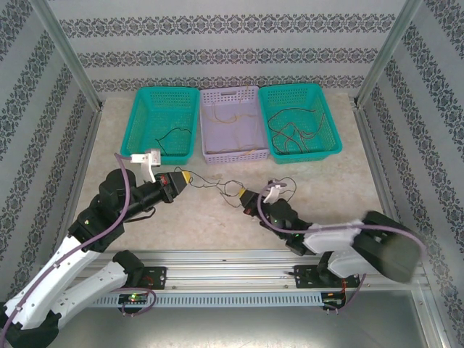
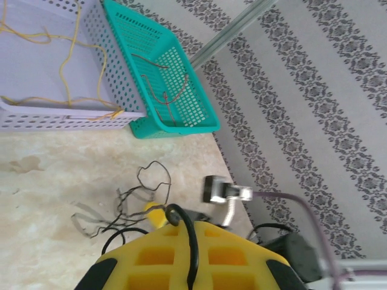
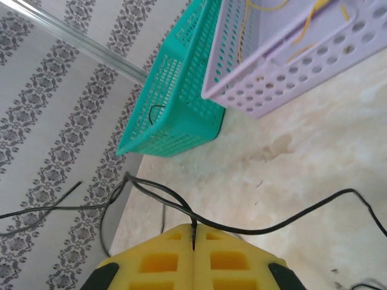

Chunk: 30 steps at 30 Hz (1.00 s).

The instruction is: Untangle the cables

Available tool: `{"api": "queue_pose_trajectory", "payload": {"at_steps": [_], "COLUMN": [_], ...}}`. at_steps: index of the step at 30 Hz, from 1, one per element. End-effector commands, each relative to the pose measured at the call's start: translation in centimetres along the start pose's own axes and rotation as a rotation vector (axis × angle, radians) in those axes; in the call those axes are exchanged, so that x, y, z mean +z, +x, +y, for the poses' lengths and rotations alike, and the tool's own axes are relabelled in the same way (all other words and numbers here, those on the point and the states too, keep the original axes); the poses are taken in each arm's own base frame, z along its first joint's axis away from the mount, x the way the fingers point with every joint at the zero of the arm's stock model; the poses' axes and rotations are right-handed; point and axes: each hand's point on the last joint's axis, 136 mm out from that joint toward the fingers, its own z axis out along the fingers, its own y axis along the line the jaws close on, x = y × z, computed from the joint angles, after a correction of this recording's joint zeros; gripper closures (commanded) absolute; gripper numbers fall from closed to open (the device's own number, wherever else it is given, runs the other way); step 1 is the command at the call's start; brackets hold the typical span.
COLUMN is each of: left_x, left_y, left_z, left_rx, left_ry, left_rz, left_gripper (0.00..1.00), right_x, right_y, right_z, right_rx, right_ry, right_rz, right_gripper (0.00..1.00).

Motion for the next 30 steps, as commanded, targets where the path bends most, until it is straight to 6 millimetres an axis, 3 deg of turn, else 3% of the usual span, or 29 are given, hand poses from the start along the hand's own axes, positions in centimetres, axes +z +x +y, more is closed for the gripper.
{"api": "queue_pose_trajectory", "payload": {"at_steps": [1, 7, 11, 15, 17, 22, 24, 27, 30], "left_x": [-1.6, -3.2, -3.2, -4.2, -4.4, -1.8, -1.0, -0.2, 0.8], "left_y": [-1.6, -2.4, -2.4, -3.5, -3.8, -2.0, -1.4, -0.9, -0.3], "left_z": [-0.1, 1.7, 3.1, 4.4, 4.2, 3.4, 3.1, 2.9, 2.6], "left_rx": [0.083, 0.192, 0.218, 0.270, 0.282, 0.223, 0.194, 0.167, 0.132], "left_ry": [-0.054, -0.221, -0.304, -0.428, -0.432, -0.337, -0.297, -0.265, -0.222], "left_rz": [-0.043, -0.031, -0.013, -0.025, -0.024, 0.061, 0.076, 0.090, 0.105], "left_gripper": [1.00, 1.00, 1.00, 1.00, 1.00, 1.00, 1.00, 1.00, 1.00], "right_x": [-2.8, -10.1, -12.7, -14.0, -13.5, -8.4, -6.9, -5.6, -4.3], "right_y": [-1.9, -8.3, -9.8, -10.7, -10.7, -7.8, -6.2, -4.6, -2.7], "right_z": [-2.9, -5.4, -6.7, -7.6, -7.5, -2.9, -2.5, -0.3, 1.7], "right_rx": [-0.201, -0.271, -0.256, -0.233, -0.208, -0.179, -0.193, -0.274, -0.304], "right_ry": [0.193, 0.344, 0.410, 0.460, 0.435, 0.143, 0.120, 0.054, -0.019], "right_rz": [-0.015, -0.171, -0.179, -0.174, -0.151, 0.068, 0.133, 0.149, 0.177], "right_gripper": [1.00, 1.00, 1.00, 1.00, 1.00, 0.99, 0.87, 0.69, 0.58]}}
